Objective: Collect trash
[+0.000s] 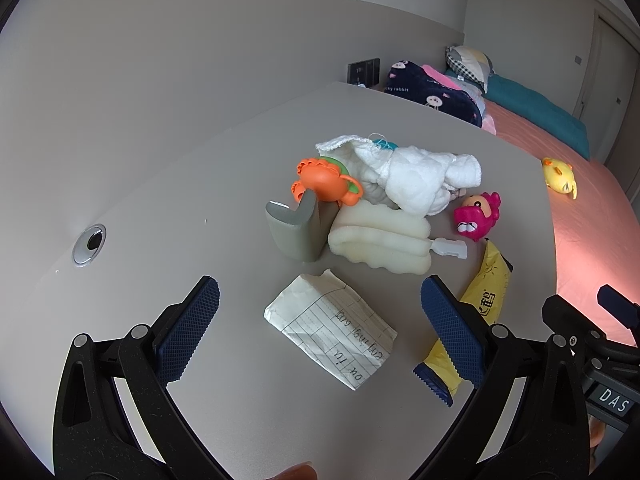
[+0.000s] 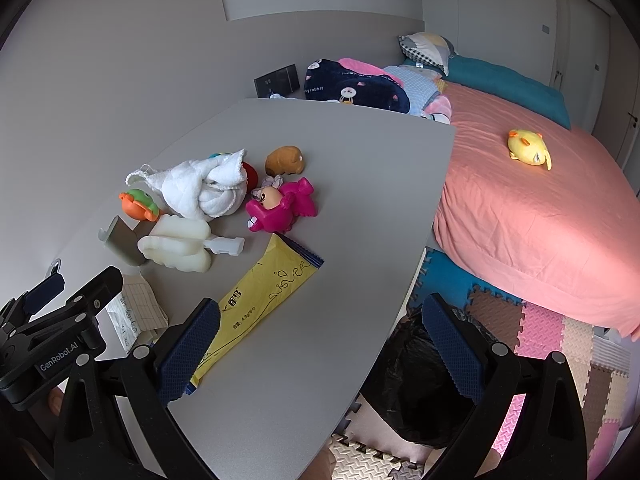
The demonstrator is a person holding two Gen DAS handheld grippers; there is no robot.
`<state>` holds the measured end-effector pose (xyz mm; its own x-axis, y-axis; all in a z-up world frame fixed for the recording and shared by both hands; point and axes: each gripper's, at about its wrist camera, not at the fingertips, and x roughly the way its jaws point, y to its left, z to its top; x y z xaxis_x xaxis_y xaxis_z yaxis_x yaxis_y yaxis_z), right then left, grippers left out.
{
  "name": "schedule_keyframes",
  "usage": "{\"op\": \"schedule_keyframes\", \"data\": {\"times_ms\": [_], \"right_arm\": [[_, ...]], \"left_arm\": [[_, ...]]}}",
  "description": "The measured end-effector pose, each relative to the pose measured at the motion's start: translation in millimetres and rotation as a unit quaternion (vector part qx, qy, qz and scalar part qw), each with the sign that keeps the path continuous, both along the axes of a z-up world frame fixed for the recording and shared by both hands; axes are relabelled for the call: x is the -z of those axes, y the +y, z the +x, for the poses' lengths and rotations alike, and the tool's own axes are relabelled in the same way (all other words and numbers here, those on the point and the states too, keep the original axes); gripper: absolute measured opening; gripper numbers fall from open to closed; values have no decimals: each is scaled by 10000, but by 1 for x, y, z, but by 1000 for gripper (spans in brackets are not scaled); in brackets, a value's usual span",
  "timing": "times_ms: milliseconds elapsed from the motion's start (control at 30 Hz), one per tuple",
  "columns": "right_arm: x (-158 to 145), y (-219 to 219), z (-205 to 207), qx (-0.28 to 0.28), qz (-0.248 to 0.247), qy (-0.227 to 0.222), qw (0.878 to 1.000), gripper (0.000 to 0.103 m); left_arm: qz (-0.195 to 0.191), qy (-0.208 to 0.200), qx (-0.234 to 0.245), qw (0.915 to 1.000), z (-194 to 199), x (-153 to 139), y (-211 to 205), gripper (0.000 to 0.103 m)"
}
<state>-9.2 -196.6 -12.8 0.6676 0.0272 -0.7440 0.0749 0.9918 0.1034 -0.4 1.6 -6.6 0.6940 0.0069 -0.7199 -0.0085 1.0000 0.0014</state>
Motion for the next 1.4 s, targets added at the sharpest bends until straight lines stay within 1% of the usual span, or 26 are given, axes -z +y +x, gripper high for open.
{"op": "schedule_keyframes", "data": {"times_ms": [567, 633, 667, 833, 1067, 1233, 1400], "right_arm": [[1, 2, 2, 4, -7, 9, 10000, 101], [2, 0, 1, 3, -7, 23, 10000, 101], [1, -1, 0, 3, -7, 25, 10000, 101], [10, -3, 2, 4, 2, 71, 10000, 101], [16, 7, 11, -97, 83, 119, 9998, 101], [21, 23, 21, -284, 0, 181, 9994, 101], [29, 38, 31, -402, -69, 297, 9987, 100]], "left_arm": [[8, 11, -11, 10000, -2, 6, -2, 98], [21, 17, -32, 10000, -2, 10, -1, 98], [24, 27, -40, 10000, 4, 19, 1, 98], [30, 91, -101, 9999, 5, 22, 9, 98], [87, 240, -346, 9991, 9, 21, 15, 98], [41, 336, -504, 9982, 12, 24, 26, 98], [98, 415, -548, 9976, 14, 27, 25, 97]]}}
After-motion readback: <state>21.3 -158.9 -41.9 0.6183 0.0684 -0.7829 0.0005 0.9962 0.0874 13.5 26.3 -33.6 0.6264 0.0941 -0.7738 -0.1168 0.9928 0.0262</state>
